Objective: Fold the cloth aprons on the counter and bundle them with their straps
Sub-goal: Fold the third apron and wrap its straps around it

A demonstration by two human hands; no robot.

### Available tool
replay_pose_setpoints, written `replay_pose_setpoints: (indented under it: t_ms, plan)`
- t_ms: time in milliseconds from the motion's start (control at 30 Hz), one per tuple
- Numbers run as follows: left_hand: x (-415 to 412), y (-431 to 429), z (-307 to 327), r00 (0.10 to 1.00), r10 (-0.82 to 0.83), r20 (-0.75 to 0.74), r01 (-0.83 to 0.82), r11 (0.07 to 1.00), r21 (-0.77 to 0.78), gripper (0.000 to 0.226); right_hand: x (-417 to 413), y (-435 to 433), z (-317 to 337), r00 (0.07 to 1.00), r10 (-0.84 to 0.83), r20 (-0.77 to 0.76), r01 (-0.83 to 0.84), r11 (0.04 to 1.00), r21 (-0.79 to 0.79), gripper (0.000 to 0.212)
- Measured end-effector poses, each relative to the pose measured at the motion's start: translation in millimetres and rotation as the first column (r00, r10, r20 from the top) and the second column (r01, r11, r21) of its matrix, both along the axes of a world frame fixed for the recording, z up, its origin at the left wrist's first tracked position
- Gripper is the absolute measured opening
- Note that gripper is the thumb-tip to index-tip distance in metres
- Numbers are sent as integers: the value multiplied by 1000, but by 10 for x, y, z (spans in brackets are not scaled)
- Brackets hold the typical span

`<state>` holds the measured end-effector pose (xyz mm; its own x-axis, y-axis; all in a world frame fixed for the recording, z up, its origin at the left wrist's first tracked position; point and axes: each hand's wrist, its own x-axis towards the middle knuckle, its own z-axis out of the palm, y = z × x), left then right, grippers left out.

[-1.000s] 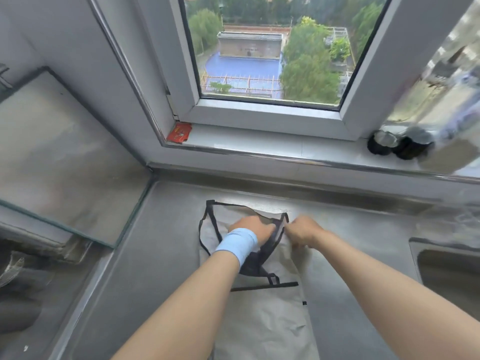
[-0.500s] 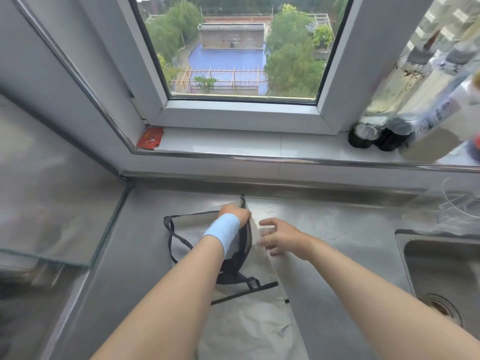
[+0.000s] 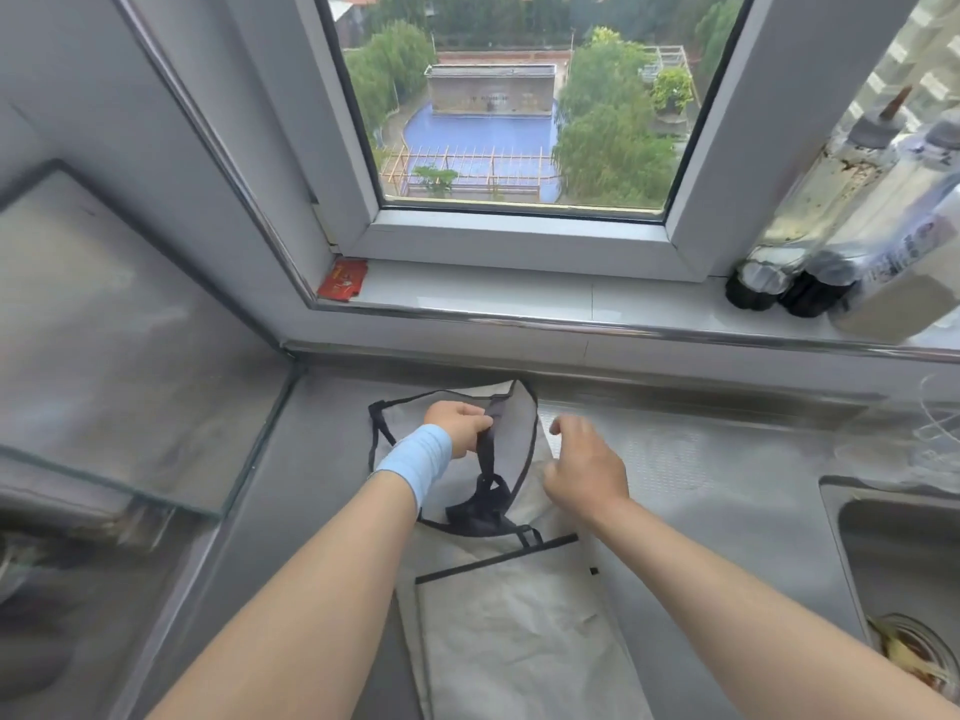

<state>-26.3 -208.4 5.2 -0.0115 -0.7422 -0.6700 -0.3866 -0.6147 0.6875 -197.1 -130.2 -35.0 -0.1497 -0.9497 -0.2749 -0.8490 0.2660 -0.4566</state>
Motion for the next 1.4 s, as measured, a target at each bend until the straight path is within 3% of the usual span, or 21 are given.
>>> replay_pose_setpoints:
  t_ms: [67, 200, 267, 300, 367, 433, 500, 567, 633, 700, 733, 800, 833, 867, 933, 1033, 1133, 1200, 1300, 1400]
  plan:
    - [110, -19, 85, 996, 8, -85, -11, 999, -36, 22, 249, -41, 99, 996, 67, 50, -60, 988, -142, 31]
    - [258, -4, 209, 968, 33, -248, -61, 993, -105, 31, 613, -217, 199, 983, 175, 59, -180, 978, 105, 29]
    - [364, 48, 215, 996, 29, -84, -47, 973, -227, 32, 690, -344, 250, 977, 119, 179, -151, 973, 175, 30]
    - [421, 86, 206, 999, 16, 36, -5, 961, -277, 35, 710, -404, 294, 949, 28, 314, -96, 975, 202, 30]
    - [525, 192, 181, 989, -53, 136, 88, 959, -268, 43, 734, -524, 431, 782, -201, 590, 31, 958, 285, 30]
    - [567, 315, 133, 975, -210, 75, 220, 963, -159, 57, 715, -642, 579, 593, -334, 733, 115, 936, 334, 30]
    - [544, 438, 123, 915, -395, 88, 401, 913, -72, 72, 684, -741, 683, 432, -365, 825, 153, 931, 332, 30]
    - [514, 513, 88, 851, -502, 153, 508, 861, 1, 66, 654, -794, 736, 333, -342, 879, 165, 939, 303, 31]
    - [487, 518, 56, 789, -551, 273, 560, 827, 48, 40, 624, -788, 735, 282, -326, 902, 143, 944, 297, 31]
    - [482, 466, 39, 782, -500, 371, 536, 844, 8, 17, 612, -738, 649, 331, -338, 881, 115, 941, 318, 29]
    - [483, 428, 53, 841, -406, 357, 458, 886, -71, 13, 607, -698, 587, 440, -335, 833, 100, 940, 326, 28]
    - [489, 352, 123, 973, -144, 182, 188, 950, -249, 16, 598, -576, 450, 766, -212, 606, 16, 950, 312, 34]
    - [501, 316, 162, 997, -23, 69, 43, 954, -297, 18, 614, -503, 385, 870, -107, 482, -58, 947, 316, 42]
    - [523, 284, 174, 998, 58, 0, -55, 946, -319, 20, 644, -439, 317, 915, -10, 404, -134, 936, 325, 47]
    - [581, 257, 112, 997, 71, 32, -56, 945, -321, 24, 731, -328, 229, 930, 81, 359, -224, 899, 378, 53]
    - [692, 354, -79, 958, -113, 263, 172, 961, -215, 35, 845, -231, 59, 965, 230, 125, -261, 878, 401, 71]
    - [750, 477, -230, 877, -302, 375, 361, 927, -98, 47, 911, -264, -62, 927, 365, -88, -314, 883, 348, 37]
    - [734, 525, -288, 837, -390, 385, 447, 892, -68, 44, 923, -331, -82, 946, 322, -30, -298, 904, 307, 20]
    - [672, 542, -318, 853, -441, 281, 459, 888, 0, 38, 923, -479, -42, 953, 162, 255, -206, 966, 157, 8]
    - [651, 482, -267, 807, -493, 325, 508, 860, 42, 18, 896, -629, 124, 826, -93, 556, 76, 996, 54, 10]
